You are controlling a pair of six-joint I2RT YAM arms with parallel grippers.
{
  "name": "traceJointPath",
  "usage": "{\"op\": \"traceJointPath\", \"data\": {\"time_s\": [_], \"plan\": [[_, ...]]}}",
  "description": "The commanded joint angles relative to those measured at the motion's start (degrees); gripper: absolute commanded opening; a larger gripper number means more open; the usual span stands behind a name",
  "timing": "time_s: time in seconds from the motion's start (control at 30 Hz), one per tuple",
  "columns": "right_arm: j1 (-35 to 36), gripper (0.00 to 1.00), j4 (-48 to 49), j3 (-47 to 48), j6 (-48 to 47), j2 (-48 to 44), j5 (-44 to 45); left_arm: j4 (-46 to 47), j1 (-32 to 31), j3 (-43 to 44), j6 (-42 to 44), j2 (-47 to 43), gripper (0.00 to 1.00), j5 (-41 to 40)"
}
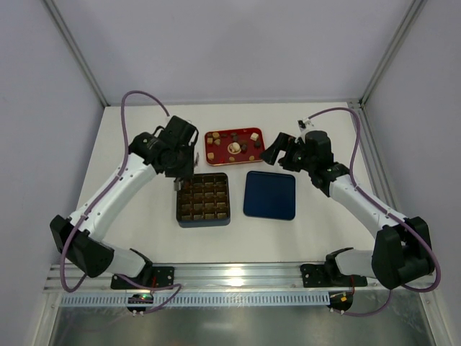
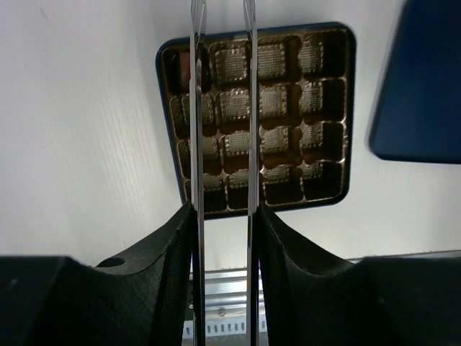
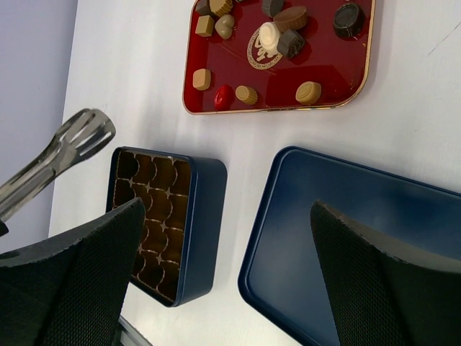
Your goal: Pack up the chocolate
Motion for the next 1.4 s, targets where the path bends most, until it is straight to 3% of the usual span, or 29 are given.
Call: {"op": "traceJointPath", "data": {"time_s": [0.0, 0.37, 0.5, 1.37], "plan": [[0.3, 0.96, 0.7, 3.0, -1.2, -1.6, 1.0, 3.4, 0.2, 6.5, 2.3, 4.3, 0.38, 1.8], [0.3, 0.96, -3.1, 3.7, -2.8, -4.7, 2.3, 4.8, -0.7, 26.7, 6.3, 25.0, 0.38, 8.8], [0.2, 0.96, -3.9, 3.3, -3.2, -5.4, 2.4, 3.8, -1.6, 30.0, 6.4, 30.2, 0.38, 9.2], [0.2, 0.96, -3.2, 1.8, -3.2, -5.8, 1.8, 3.0, -4.2, 28.6, 7.1, 35.4, 0.39, 6.4]]}}
